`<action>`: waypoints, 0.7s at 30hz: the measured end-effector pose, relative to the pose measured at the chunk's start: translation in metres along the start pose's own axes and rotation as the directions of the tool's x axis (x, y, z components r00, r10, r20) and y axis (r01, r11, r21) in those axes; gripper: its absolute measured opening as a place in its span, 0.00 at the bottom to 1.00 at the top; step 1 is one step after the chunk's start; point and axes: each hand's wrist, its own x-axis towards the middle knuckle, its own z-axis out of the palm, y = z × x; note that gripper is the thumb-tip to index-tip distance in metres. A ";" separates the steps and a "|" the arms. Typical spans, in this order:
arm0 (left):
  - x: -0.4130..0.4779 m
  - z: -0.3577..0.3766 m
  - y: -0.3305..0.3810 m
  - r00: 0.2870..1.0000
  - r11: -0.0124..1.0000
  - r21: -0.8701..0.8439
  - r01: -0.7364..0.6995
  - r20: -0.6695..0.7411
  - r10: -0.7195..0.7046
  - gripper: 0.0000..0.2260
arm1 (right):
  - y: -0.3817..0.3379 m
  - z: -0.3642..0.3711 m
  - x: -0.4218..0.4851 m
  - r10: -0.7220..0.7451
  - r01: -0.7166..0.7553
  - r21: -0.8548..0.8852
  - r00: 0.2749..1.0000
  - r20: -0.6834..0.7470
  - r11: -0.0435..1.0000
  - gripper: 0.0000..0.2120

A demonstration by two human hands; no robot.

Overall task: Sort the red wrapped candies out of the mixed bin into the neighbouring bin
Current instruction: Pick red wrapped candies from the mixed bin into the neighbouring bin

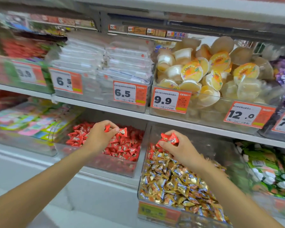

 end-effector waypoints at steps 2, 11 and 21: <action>0.019 -0.022 -0.028 0.995 0.998 0.057 0.012 -0.103 -0.006 0.05 | -0.014 0.024 0.016 -0.046 0.048 -0.029 0.998 0.041 0.998 0.07; 0.063 -0.051 -0.108 0.989 0.891 0.440 0.112 0.040 -0.144 0.29 | -0.019 0.116 0.127 0.026 0.086 -0.387 0.961 0.276 0.918 0.40; 0.023 -0.026 -0.065 0.998 0.993 0.117 0.027 0.059 -0.034 0.10 | 0.000 0.049 0.069 -0.137 0.119 -0.518 0.991 0.003 0.847 0.16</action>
